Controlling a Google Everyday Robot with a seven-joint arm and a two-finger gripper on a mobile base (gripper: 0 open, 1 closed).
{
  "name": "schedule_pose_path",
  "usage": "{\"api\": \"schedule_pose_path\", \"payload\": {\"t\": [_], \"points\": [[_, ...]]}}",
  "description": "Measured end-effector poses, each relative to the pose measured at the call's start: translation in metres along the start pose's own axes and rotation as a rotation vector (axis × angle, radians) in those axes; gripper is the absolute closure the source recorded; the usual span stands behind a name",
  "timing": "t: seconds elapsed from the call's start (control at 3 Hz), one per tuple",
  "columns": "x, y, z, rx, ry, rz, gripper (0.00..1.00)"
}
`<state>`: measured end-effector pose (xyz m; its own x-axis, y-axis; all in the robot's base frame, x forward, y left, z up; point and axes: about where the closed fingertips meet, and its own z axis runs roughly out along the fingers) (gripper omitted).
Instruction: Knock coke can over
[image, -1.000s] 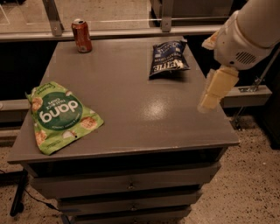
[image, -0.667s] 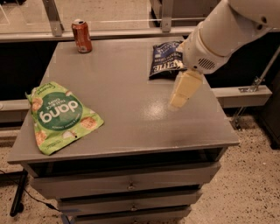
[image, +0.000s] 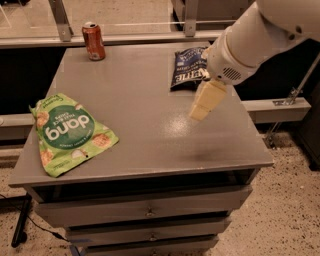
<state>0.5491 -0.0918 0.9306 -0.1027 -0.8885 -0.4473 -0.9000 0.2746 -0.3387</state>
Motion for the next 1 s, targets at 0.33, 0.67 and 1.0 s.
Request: {"api": "schedule_pose_path", "payload": {"t": [0.33,0.67,1.0], "points": [[-0.022,-0.029,0.033,0.042,-0.115,0.084,0.0],[-0.059,-0.071,0.077,0.067,-0.286,0.196,0.0],[-0.094,-0.103,0.115,0.084,-0.415,0.268,0.0]]}}
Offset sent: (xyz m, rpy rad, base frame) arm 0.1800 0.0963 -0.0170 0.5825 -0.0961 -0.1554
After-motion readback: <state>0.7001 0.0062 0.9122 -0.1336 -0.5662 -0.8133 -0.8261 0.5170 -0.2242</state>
